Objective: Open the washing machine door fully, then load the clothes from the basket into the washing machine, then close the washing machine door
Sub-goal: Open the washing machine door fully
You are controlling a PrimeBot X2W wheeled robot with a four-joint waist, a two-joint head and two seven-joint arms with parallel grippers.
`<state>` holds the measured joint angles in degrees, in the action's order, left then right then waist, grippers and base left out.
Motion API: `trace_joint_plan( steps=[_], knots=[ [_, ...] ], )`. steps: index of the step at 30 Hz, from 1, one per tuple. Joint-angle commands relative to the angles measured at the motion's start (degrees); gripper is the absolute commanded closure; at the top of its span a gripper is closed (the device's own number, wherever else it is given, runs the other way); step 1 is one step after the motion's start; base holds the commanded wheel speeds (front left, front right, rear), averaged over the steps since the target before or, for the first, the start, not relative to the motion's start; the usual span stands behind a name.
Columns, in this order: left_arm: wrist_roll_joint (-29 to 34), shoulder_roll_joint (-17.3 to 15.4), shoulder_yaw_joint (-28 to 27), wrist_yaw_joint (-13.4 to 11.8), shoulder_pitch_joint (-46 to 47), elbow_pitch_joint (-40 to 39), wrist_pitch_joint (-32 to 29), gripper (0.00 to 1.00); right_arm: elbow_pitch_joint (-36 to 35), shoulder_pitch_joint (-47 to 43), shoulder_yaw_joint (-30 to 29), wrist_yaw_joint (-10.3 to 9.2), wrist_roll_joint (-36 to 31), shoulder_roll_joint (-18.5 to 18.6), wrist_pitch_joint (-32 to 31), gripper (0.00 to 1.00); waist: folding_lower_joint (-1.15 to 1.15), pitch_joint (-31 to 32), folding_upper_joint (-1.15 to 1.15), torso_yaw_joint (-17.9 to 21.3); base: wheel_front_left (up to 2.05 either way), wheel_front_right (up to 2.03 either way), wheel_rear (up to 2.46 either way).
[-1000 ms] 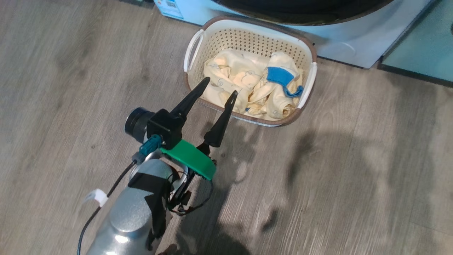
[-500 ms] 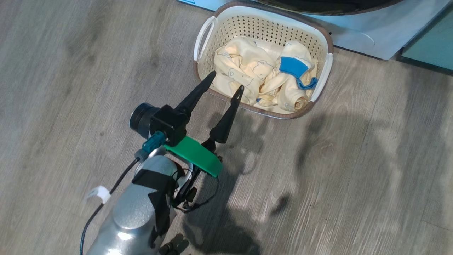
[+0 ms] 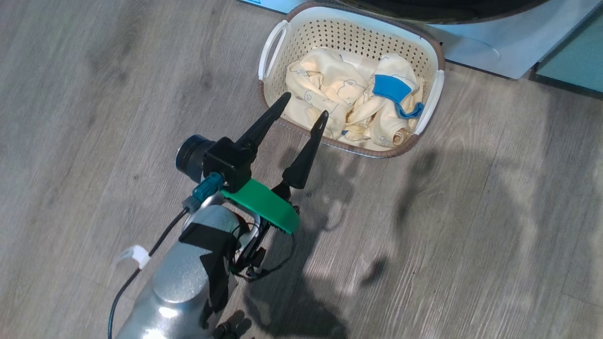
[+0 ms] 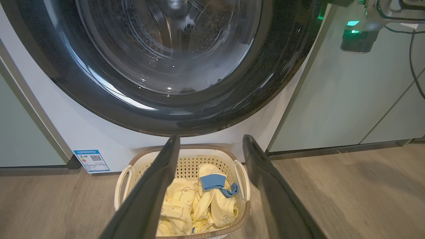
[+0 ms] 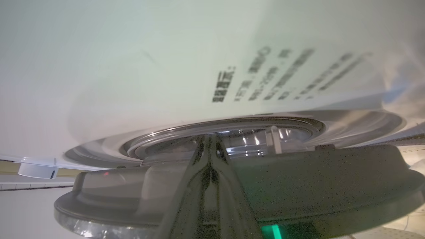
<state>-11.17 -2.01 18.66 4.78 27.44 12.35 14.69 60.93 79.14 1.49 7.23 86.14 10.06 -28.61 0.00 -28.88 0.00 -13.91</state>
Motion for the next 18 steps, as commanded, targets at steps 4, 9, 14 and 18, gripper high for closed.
trace_joint_plan(
  steps=[4,9,14,18],
  knots=[
    [-0.29,-0.88,-1.69,-0.45,1.18,-1.24,0.3,0.0,-0.85,1.54,1.48,0.25,0.01,-1.99,-3.63,1.0,0.0,0.27,0.0,0.2,0.0,0.0,0.0],
    [-0.19,-0.88,-1.94,-0.5,0.94,-0.94,0.31,0.0,-1.24,0.13,2.12,0.25,0.25,-2.05,-6.65,1.0,0.0,0.84,0.0,0.59,0.0,0.0,0.0],
    [-0.05,-0.87,-2.41,-0.47,0.68,-0.82,0.31,0.0,-2.6,-1.9,2.79,0.25,0.5,-2.12,-9.62,1.0,0.0,1.56,0.0,0.98,0.0,0.0,0.0],
    [0.15,-0.87,-2.74,-0.38,0.12,-0.64,0.31,0.0,-4.33,-4.23,3.35,0.25,0.8,-2.2,-12.19,1.0,0.0,2.38,0.0,1.27,0.0,0.0,0.0]
  ],
)
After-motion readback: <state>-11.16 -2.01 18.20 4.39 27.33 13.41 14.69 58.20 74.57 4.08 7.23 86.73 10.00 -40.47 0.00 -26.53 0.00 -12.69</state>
